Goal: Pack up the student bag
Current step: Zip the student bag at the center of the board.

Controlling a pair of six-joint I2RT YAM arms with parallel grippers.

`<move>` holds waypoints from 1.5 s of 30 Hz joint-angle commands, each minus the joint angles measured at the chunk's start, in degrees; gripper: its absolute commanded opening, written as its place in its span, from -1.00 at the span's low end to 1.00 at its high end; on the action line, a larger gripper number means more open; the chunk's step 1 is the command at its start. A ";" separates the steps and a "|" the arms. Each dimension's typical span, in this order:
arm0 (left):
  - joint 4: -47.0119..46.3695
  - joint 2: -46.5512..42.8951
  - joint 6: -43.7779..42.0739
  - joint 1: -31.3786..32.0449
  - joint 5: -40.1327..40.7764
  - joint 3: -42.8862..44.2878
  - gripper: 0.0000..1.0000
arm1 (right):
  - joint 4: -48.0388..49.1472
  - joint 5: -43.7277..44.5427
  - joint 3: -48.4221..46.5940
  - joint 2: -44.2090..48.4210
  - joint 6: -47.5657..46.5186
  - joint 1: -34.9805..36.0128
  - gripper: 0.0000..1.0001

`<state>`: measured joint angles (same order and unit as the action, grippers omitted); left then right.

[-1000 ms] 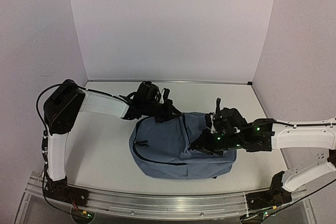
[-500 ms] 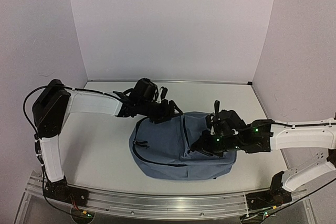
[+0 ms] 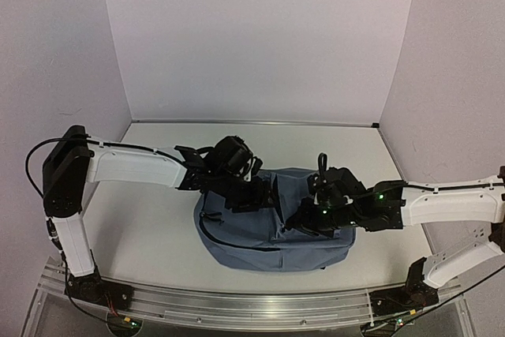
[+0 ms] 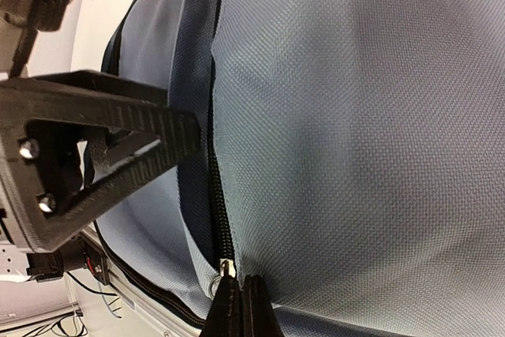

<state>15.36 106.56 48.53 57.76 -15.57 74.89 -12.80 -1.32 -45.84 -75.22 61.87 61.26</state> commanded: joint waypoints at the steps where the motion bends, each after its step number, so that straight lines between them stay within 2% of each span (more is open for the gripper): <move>1: 6.82 -1.26 0.89 2.01 3.02 1.03 0.22 | 1.37 2.63 -0.75 0.07 0.59 0.39 -1.00; 9: 6.12 -0.19 1.61 3.65 0.87 0.78 0.16 | 1.37 3.69 -0.15 0.79 1.22 0.35 -1.00; 16: 5.74 0.14 2.33 5.23 -0.03 1.04 -0.14 | 1.37 4.59 0.19 1.25 1.73 0.36 -1.00; 24: 2.37 0.58 3.62 6.51 -2.50 0.97 -0.30 | 1.37 5.19 0.33 1.55 2.04 0.37 -1.00; 25: 1.94 0.69 3.80 6.64 -2.84 1.00 -0.34 | 1.37 5.29 0.45 1.63 2.09 0.37 -1.00; 29: -0.79 -0.31 4.11 6.82 -3.95 -0.21 -0.87 | 1.34 5.80 0.89 2.09 2.44 0.35 -1.00; 31: -2.09 -1.97 3.97 6.84 -3.41 -1.45 -0.98 | 1.29 5.95 1.29 2.29 2.59 0.37 -1.00; 37: -12.26 -8.82 3.60 6.77 -3.25 -8.37 -1.00 | 0.91 7.12 3.34 2.87 4.39 0.35 -1.00; 45: -28.23 -11.92 6.04 6.11 -8.04 -17.19 -1.00 | 0.21 9.39 5.47 2.98 6.43 0.37 -1.00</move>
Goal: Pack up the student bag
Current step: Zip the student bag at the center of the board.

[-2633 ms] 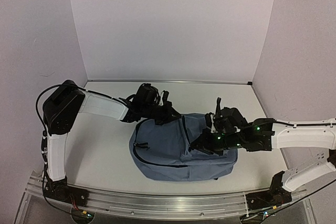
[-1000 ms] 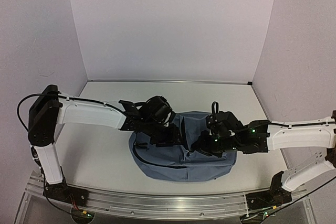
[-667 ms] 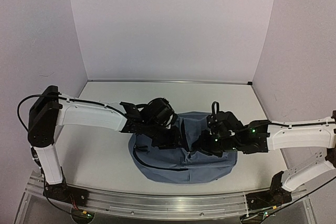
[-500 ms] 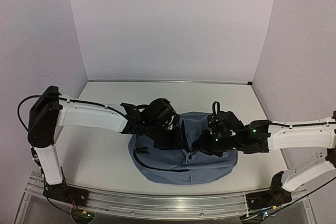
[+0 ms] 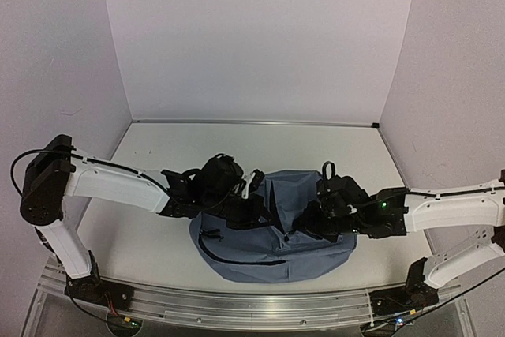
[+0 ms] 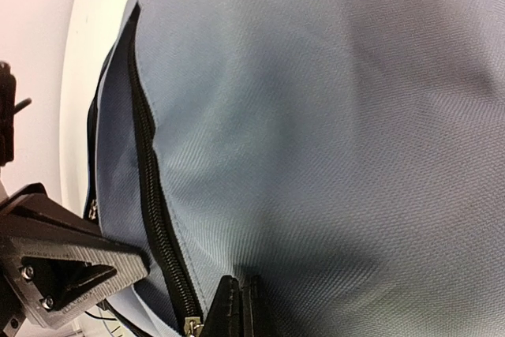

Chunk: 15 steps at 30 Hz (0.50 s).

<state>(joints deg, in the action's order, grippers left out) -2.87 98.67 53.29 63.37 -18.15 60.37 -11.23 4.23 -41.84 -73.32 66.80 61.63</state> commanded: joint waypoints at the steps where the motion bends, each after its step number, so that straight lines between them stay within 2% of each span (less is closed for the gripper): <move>1: -10.55 -4.16 1.40 0.35 -5.71 -3.04 -1.00 | -1.41 3.91 1.61 1.07 1.54 -0.01 -1.00; 5: -13.24 -4.77 2.20 -0.47 -6.16 -4.87 -1.00 | -1.67 3.75 1.84 1.47 1.63 -0.01 -1.00; 10: -6.08 -3.53 4.98 -3.19 -3.20 -4.43 -1.00 | -1.40 1.03 -0.82 2.74 -2.98 0.55 -1.00; 15: -6.77 -1.70 5.88 -5.15 -3.51 -3.97 -1.00 | -1.51 -1.64 -3.71 1.54 -5.60 4.19 -1.00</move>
<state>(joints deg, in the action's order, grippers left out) -10.41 98.00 57.93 60.45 -21.82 55.79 -11.17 3.47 -42.35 -71.98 64.39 63.12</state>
